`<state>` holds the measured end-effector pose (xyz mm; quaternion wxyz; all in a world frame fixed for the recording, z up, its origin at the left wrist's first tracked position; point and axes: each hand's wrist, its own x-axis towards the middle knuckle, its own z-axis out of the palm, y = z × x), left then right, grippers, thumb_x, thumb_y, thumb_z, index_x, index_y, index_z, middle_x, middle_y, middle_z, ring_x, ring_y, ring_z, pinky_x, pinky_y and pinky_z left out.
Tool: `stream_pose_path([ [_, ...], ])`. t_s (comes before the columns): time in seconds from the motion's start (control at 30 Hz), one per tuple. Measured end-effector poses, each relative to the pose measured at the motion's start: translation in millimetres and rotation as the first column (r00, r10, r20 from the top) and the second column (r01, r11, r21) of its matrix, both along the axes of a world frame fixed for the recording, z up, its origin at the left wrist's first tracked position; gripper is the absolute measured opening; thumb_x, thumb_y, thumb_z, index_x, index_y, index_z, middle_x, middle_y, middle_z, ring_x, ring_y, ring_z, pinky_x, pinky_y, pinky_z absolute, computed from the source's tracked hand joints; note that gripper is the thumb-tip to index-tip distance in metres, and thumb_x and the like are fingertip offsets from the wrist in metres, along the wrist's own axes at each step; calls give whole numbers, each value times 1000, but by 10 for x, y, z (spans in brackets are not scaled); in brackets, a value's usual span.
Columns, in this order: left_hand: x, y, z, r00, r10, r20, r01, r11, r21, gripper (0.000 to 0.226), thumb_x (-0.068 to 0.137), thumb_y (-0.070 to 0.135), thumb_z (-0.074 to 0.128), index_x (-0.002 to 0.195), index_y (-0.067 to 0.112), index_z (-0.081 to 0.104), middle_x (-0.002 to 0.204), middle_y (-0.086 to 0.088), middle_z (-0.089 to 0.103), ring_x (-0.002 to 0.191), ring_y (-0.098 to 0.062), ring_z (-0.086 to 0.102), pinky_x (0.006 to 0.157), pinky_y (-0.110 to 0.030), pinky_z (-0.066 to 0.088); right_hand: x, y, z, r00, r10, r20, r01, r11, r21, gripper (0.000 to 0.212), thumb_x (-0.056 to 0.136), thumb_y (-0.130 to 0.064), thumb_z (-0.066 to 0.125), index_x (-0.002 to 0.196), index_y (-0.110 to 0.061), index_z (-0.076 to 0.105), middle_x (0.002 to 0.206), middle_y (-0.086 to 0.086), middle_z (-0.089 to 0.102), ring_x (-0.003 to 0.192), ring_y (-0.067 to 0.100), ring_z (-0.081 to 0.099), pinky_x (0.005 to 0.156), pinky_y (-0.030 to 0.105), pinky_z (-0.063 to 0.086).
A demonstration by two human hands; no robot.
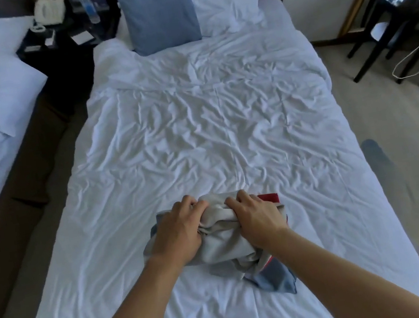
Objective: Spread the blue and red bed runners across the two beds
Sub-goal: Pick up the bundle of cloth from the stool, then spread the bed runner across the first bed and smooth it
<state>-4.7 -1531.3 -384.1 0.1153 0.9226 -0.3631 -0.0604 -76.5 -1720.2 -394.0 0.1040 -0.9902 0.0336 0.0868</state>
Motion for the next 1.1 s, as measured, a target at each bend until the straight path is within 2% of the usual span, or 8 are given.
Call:
stream_pose_path([
  [0.13,199,-182,-598,999,-45,-15,45,999,17,47,72,6,68,114,24,58,115,-1,53,92,-24,59,59,-33,40,70,-107,-622,994,-104,-38,102,993,-53,46,91,-20,53,133,-31,38,126,1,43,108,25,51,62,34,42],
  [0.23,278,-257,-1160,992,-49,-114,61,992,107,61,77,12,63,132,30,42,137,-3,37,118,-29,48,86,-42,48,46,-140,-1111,984,-142,-105,140,990,-29,67,87,-23,58,145,-33,27,147,5,30,130,31,39,89,43,48],
  [0.33,302,-273,-1677,986,-30,-161,71,964,254,89,81,29,66,152,36,12,155,-7,8,144,-38,13,109,-54,34,37,-103,-1577,972,-147,-183,150,989,3,88,87,-28,59,155,-33,4,163,7,2,150,34,6,112,56,34],
  [0.43,309,-269,-2137,983,-11,-185,68,950,306,99,79,28,65,153,42,0,156,-6,1,147,-38,-1,109,-58,32,65,0,-2026,961,-133,-243,143,989,23,98,86,-32,58,155,-33,-12,164,6,-12,151,35,-11,116,62,23],
  [0.57,271,-280,-2471,986,-30,-164,87,932,353,99,78,32,63,154,39,1,151,-7,11,144,-37,8,101,-63,37,65,82,-2376,954,-148,-260,149,989,-15,99,81,-31,49,155,-30,-17,164,11,-15,150,37,-17,114,68,13],
  [0.73,361,-300,-2205,974,-37,-225,113,935,336,101,75,52,67,151,44,2,153,-5,8,144,-35,8,106,-64,31,104,38,-2087,947,-154,-281,159,987,-4,98,86,-29,56,156,-30,-12,164,8,-11,151,36,-11,117,63,19],
  [0.9,518,-473,-1343,966,-90,-242,160,944,288,98,66,67,63,146,49,9,159,-2,-2,146,-32,8,110,-62,23,71,-37,-1212,935,-264,-236,273,962,5,87,90,-37,56,155,-27,-1,164,9,-3,152,33,-3,120,59,14],
  [1.1,374,-1041,-239,939,-244,-243,283,948,143,78,77,70,55,143,38,29,157,-1,18,142,-26,24,110,-50,29,-320,-285,-176,900,-423,-109,426,905,6,75,89,-33,55,152,-25,16,156,5,25,145,27,22,114,47,30],
])
